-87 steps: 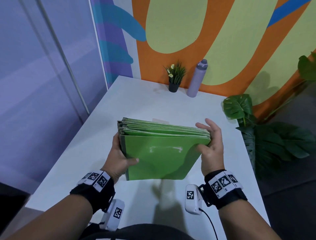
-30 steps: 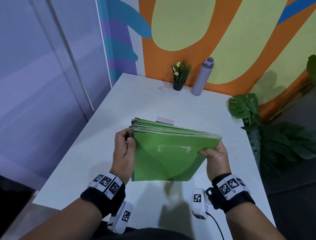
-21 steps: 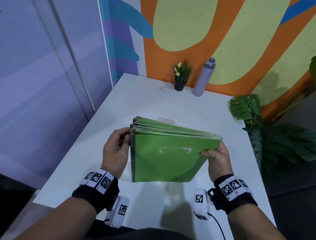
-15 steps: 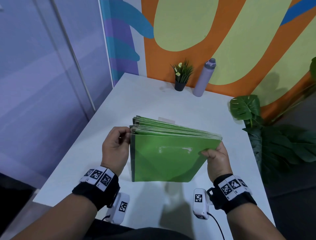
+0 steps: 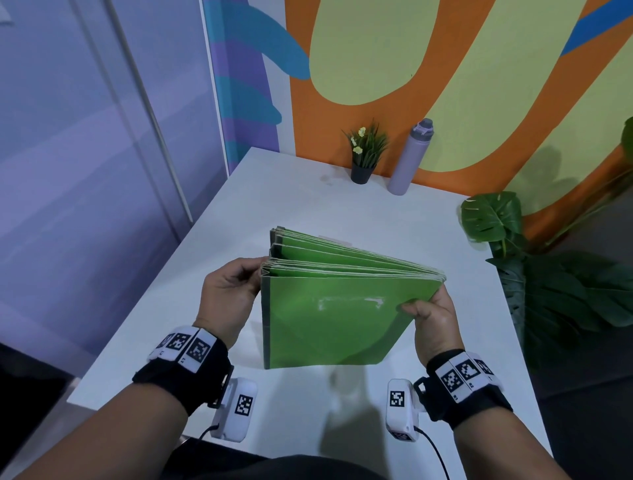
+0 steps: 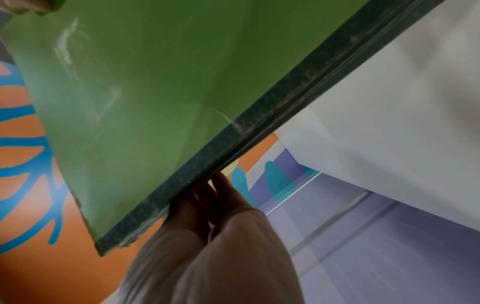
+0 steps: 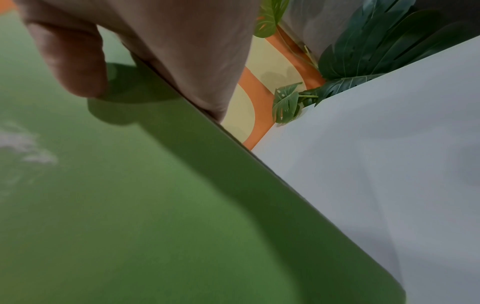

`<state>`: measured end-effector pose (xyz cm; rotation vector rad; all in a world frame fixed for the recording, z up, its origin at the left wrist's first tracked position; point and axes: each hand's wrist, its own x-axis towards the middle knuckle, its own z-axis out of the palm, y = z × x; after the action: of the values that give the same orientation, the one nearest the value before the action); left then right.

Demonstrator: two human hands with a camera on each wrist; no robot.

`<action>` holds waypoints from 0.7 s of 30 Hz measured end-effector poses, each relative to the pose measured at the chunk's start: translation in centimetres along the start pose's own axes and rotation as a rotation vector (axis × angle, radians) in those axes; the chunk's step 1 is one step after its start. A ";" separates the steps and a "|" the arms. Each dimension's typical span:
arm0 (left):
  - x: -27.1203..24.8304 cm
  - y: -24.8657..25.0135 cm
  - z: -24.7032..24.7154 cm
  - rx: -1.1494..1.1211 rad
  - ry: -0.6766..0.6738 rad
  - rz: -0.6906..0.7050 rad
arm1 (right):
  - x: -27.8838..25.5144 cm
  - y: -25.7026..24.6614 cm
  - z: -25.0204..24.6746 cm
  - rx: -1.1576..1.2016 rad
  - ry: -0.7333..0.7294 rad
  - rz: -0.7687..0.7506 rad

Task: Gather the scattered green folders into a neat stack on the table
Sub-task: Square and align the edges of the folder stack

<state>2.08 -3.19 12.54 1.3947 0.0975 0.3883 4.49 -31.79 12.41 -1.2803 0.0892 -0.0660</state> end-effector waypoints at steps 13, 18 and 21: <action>-0.4 -0.1 -0.9 -0.123 -0.206 -0.157 | -0.3 -0.1 0.0 -0.011 0.029 0.021; -0.9 -0.5 -1.2 -0.009 -0.267 -0.096 | 0.0 0.1 0.1 -0.018 0.048 0.024; -1.3 -0.7 -1.4 0.054 -0.310 -0.123 | 0.0 0.1 0.0 -0.021 0.052 0.024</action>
<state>0.58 -2.35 11.40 1.4788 -0.0603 0.0653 4.53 -31.75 12.30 -1.2982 0.1502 -0.0773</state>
